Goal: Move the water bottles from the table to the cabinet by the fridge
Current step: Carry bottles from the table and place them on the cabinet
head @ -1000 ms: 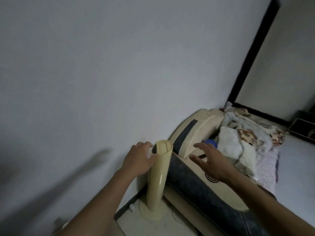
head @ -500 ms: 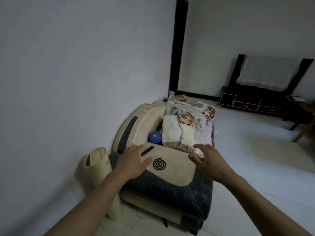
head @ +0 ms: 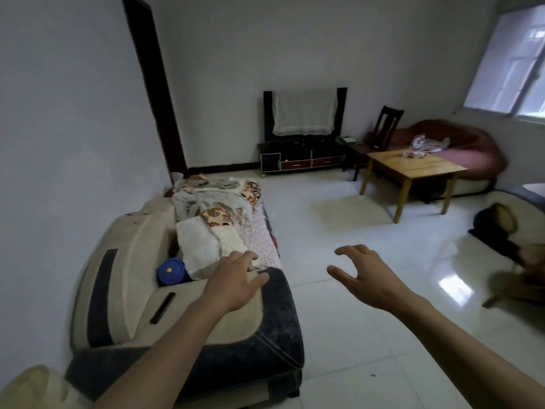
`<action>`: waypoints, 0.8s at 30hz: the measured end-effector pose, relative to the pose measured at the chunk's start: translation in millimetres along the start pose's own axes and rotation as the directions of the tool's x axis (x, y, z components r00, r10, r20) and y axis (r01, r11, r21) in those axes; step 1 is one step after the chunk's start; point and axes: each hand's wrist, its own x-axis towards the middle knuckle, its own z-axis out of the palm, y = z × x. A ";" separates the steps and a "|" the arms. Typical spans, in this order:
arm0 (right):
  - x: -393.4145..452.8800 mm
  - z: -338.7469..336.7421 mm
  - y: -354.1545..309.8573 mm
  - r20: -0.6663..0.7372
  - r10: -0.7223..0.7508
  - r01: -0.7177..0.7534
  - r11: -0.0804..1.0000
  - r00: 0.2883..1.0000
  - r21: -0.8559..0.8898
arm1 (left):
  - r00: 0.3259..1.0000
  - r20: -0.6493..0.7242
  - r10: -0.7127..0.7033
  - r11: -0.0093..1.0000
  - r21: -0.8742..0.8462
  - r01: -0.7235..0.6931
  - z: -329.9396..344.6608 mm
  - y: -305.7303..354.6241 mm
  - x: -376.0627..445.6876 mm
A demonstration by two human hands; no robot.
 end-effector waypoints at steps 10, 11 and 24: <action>-66.1 -22.4 11.2 -0.174 0.269 -0.287 0.954 0.947 -0.086 | 0.959 0.092 0.270 0.958 -0.123 -0.258 30.0 28.0 36.4; -74.5 -25.3 16.3 -0.186 0.292 -0.312 0.946 0.938 -0.089 | 0.950 0.107 0.294 0.951 -0.128 -0.281 34.7 36.8 37.5; -153.1 -67.8 117.8 -0.285 0.415 -0.432 0.902 0.864 0.003 | 0.886 0.152 0.437 0.899 -0.105 -0.425 82.9 171.4 34.8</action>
